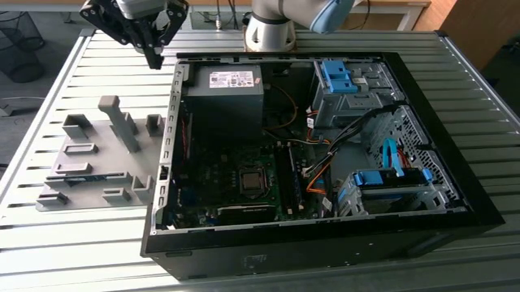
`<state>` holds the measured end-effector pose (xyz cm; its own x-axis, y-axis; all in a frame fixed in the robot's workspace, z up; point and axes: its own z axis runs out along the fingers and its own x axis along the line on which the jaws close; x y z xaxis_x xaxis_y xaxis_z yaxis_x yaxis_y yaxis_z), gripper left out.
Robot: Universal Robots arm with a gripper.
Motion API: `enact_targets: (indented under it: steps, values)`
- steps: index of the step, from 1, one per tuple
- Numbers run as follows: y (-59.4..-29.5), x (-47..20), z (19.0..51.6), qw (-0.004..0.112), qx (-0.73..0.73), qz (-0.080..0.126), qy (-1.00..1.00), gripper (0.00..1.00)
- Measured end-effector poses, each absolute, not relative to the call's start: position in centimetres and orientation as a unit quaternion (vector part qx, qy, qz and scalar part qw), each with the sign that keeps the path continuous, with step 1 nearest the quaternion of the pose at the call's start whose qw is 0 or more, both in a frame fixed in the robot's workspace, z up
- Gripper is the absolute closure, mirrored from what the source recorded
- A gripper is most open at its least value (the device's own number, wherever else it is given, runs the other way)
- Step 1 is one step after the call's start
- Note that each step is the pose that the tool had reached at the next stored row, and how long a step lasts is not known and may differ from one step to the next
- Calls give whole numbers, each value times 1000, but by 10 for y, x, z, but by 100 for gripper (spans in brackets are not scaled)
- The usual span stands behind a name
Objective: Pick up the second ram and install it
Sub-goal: 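Reach for the second ram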
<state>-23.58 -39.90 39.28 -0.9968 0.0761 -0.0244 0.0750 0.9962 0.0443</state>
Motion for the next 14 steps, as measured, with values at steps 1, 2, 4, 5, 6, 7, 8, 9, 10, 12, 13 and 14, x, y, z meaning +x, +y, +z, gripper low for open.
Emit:
enact_targets:
  steps: [1, 2, 4, 5, 6, 7, 8, 9, 10, 12, 13, 14]
  values:
    - [-399, -238, 393, 13, 38, 22, 999, 89]
    - [-399, -240, 393, 13, 38, 22, 999, 89]
    - [-400, -242, 393, 13, 38, 22, 999, 89]
    - [-401, -243, 393, 13, 38, 22, 999, 89]
    - [-402, -243, 393, 13, 38, 22, 999, 89]
    - [-403, -244, 392, 13, 38, 22, 999, 89]
    - [-405, -244, 392, 13, 38, 22, 999, 89]
    - [-407, -246, 392, 13, 38, 22, 999, 89]
    - [-417, -260, 392, 13, 38, 21, 999, 89]
    - [-417, -267, 392, 13, 37, 22, 999, 89]
    - [-417, -271, 392, 13, 37, 22, 999, 89]
    - [-417, -274, 392, 13, 37, 22, 999, 89]
